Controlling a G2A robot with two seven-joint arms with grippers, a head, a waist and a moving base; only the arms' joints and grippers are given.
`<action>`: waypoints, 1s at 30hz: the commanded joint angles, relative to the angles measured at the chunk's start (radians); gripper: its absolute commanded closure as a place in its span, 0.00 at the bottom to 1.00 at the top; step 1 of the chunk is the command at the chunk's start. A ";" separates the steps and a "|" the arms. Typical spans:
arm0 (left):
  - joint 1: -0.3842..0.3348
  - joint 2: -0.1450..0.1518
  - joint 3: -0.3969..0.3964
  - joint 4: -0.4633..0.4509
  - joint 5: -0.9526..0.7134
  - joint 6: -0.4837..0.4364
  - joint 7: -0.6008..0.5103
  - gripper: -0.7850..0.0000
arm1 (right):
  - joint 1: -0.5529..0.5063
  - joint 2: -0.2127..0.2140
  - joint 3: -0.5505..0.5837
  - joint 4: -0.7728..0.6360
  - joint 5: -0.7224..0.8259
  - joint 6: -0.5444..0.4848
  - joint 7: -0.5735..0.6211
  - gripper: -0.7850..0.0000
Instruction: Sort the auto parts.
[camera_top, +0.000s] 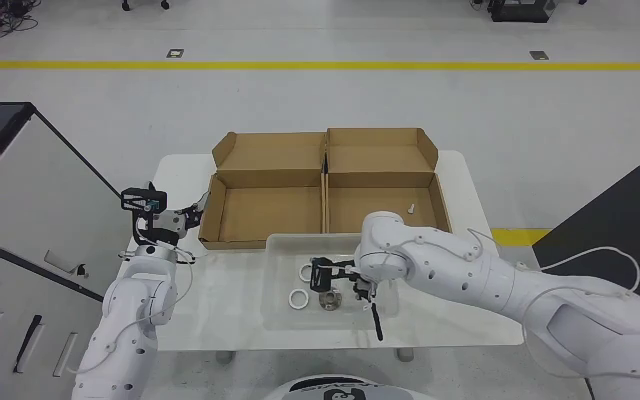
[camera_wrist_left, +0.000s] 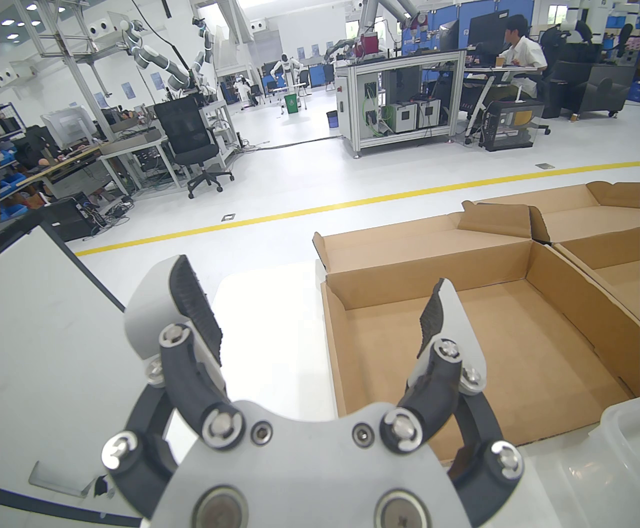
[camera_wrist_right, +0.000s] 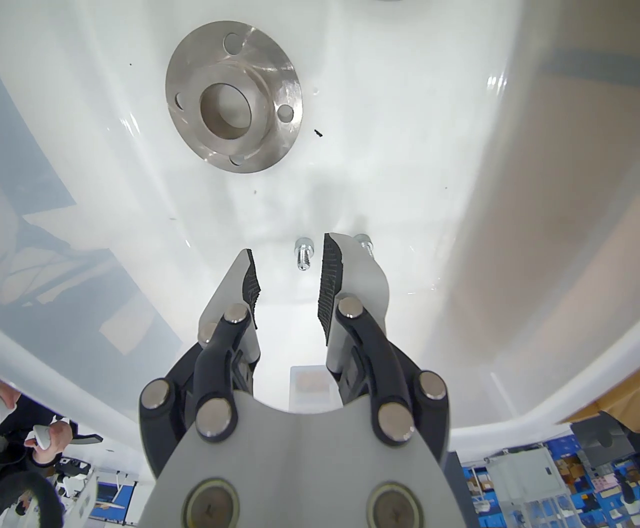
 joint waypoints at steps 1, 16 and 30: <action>0.000 0.000 0.000 0.000 0.000 0.000 0.000 0.00 | -0.002 -0.002 0.002 0.005 -0.003 0.000 -0.001 0.62; 0.000 0.000 0.000 0.000 0.000 0.000 0.000 0.00 | -0.020 -0.017 0.015 0.039 -0.020 -0.006 0.004 0.68; 0.000 0.000 0.000 0.000 0.000 0.000 0.000 0.00 | -0.029 -0.016 0.058 0.044 0.020 0.005 0.025 1.00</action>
